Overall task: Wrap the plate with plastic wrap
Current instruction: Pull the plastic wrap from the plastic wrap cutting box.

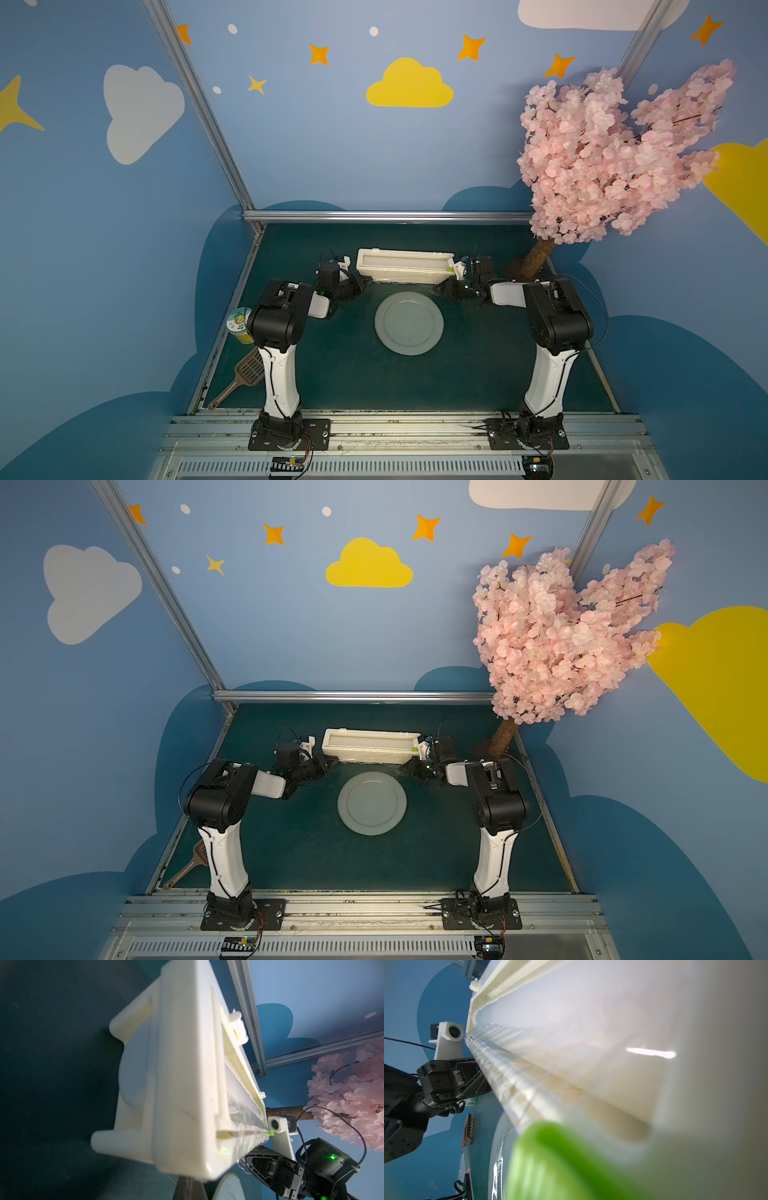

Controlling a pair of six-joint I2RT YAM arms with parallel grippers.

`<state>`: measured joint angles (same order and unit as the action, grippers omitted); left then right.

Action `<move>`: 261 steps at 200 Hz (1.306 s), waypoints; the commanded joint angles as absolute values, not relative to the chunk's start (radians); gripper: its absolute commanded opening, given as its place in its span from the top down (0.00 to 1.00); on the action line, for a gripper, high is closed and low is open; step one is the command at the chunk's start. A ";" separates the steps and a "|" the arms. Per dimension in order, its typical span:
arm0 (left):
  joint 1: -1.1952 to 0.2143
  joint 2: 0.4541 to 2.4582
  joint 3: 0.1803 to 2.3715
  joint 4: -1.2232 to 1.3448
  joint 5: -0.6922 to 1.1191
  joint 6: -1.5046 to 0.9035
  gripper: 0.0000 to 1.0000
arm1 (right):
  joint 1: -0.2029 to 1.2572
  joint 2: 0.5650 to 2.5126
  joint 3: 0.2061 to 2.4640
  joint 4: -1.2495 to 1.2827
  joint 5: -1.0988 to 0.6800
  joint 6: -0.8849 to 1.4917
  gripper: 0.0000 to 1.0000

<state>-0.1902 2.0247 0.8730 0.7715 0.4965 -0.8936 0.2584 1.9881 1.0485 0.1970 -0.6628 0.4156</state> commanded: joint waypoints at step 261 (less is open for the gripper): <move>-0.134 1.856 1.508 0.018 0.412 -0.798 0.97 | 0.208 1.986 1.917 -0.544 -0.559 0.527 1.00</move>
